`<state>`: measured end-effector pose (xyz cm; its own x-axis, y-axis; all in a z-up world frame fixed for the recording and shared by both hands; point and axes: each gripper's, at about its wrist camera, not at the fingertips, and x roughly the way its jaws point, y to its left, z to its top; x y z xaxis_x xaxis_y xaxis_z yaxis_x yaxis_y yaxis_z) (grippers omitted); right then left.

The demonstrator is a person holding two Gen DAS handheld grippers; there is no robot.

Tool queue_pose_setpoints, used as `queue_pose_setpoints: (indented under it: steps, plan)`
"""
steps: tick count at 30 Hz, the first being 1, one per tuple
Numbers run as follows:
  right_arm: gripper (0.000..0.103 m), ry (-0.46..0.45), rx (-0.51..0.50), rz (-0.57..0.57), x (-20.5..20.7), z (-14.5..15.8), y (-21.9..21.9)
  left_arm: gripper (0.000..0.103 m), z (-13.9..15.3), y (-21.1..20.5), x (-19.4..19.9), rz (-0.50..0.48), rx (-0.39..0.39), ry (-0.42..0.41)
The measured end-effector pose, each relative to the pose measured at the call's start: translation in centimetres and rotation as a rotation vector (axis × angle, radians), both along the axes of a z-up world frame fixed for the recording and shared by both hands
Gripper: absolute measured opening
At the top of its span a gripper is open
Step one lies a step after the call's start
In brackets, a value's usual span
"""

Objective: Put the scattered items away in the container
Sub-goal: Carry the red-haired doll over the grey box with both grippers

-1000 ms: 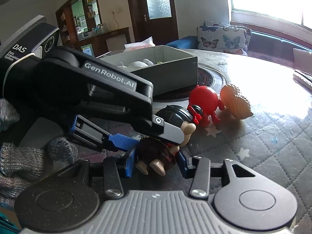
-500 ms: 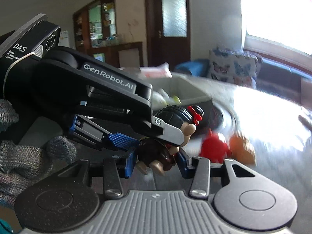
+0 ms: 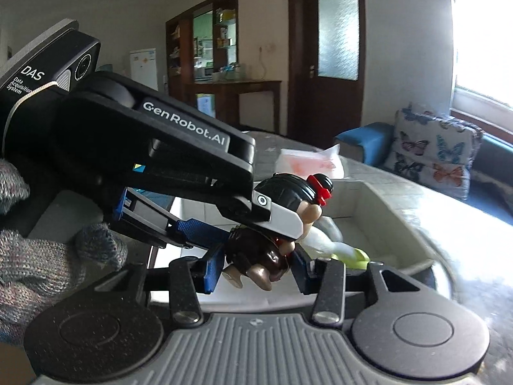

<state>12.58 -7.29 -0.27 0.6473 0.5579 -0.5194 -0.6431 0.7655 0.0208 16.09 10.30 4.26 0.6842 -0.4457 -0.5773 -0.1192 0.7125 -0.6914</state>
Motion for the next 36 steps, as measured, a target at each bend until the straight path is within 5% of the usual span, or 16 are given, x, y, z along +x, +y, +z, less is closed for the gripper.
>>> queue_pose_setpoints:
  steps: [10, 16, 21, 36]
  plan:
    - [0.045, 0.132, 0.022, 0.068, 4.2, -2.3, 1.8, 0.052, -2.2, 2.1, 1.8, 0.062, 0.040, 0.091]
    - [0.045, 0.211, 0.023, 0.090, 5.5, -3.1, 1.3, 0.052, -2.0, 0.4, 2.7, 0.033, 0.168, 0.150]
    - [0.046, 0.284, 0.041, 0.097, 6.9, -3.5, 1.2, 0.052, -2.2, 0.2, 3.6, 0.024, 0.195, 0.197]
    - [0.048, 0.290, -0.023, 0.074, 7.2, -3.9, 2.1, 0.046, -1.6, 0.5, 4.1, 0.010, 0.218, 0.237]
